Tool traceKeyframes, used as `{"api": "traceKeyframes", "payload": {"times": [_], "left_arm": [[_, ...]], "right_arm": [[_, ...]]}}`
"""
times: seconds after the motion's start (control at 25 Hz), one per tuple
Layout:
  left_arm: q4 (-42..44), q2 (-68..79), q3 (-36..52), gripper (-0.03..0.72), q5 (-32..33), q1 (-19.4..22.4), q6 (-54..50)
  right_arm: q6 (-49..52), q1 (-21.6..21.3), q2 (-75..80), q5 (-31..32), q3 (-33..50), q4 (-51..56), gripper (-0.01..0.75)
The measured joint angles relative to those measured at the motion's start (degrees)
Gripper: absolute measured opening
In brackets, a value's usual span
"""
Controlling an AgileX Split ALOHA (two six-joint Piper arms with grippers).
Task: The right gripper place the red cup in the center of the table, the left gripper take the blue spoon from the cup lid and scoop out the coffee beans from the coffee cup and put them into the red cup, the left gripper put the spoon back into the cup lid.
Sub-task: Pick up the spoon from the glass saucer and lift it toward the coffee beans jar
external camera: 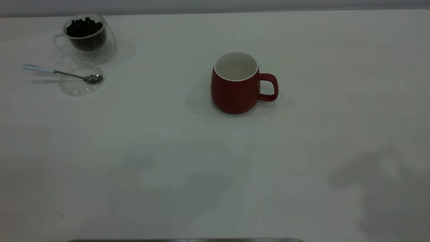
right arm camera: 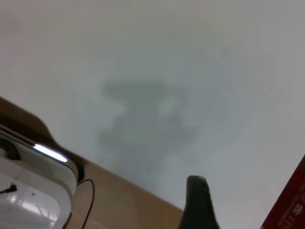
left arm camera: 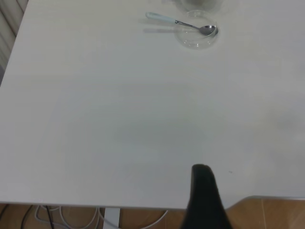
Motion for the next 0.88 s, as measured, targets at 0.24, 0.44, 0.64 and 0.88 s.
{"api": "traceKeyframes", "payload": {"times": [0.24, 0.44, 0.64, 0.88], "left_arm": [[0.0, 0.0, 0.0, 0.588, 0.0, 0.0, 0.0], [0.0, 0.0, 0.0, 0.588, 0.0, 0.0, 0.0], [0.0, 0.0, 0.0, 0.588, 0.0, 0.0, 0.0], [0.0, 0.0, 0.0, 0.588, 0.0, 0.0, 0.0]], "right_arm": [[0.4, 0.0, -9.4, 0.0, 9.9, 1.8, 0.590], [1.0, -0.1, -18.1, 0.0, 17.2, 2.3, 0.590], [1.5, -7.0, -34.3, 0.0, 22.1, 3.7, 0.590], [1.5, -18.4, -53.1, 0.0, 26.2, 3.9, 0.590]]}}
